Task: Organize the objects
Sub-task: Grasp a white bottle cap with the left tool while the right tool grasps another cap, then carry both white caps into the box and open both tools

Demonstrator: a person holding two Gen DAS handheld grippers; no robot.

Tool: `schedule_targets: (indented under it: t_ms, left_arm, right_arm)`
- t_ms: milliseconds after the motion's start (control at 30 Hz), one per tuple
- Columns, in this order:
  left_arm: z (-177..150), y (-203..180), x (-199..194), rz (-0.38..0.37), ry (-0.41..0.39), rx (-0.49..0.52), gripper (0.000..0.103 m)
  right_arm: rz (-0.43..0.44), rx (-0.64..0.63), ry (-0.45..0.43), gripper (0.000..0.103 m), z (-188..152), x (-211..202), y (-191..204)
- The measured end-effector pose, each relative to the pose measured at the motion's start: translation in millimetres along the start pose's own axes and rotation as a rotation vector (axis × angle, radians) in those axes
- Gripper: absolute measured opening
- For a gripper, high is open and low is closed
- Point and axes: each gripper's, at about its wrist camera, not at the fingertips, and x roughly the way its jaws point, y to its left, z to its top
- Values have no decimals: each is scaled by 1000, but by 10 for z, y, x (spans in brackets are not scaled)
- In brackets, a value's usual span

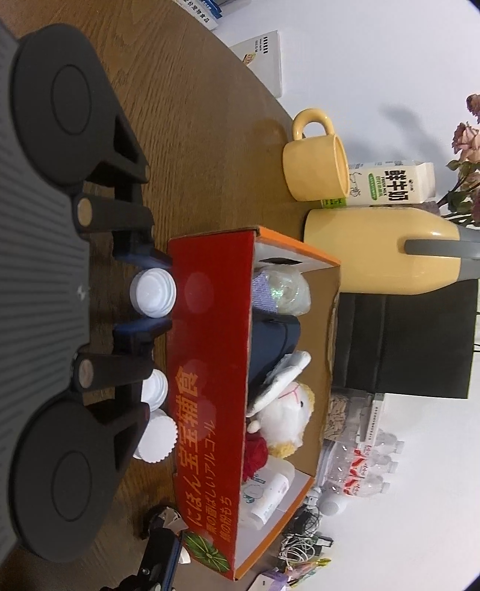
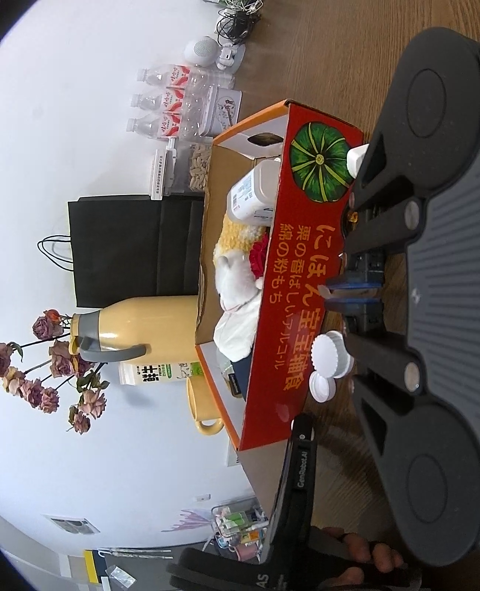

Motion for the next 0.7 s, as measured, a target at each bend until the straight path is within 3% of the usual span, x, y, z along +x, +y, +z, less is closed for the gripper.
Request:
schedule_targets:
  t_ms: [400, 700]
  left_arm:
    - [246, -55, -469, -66, -148, 0, 29]
    - [666, -205, -430, -93, -260, 6, 29]
  right_arm:
    - [-16, 13, -98, 4, 228, -168, -68]
    - [-53, -29, -193, 4, 664, -16, -104]
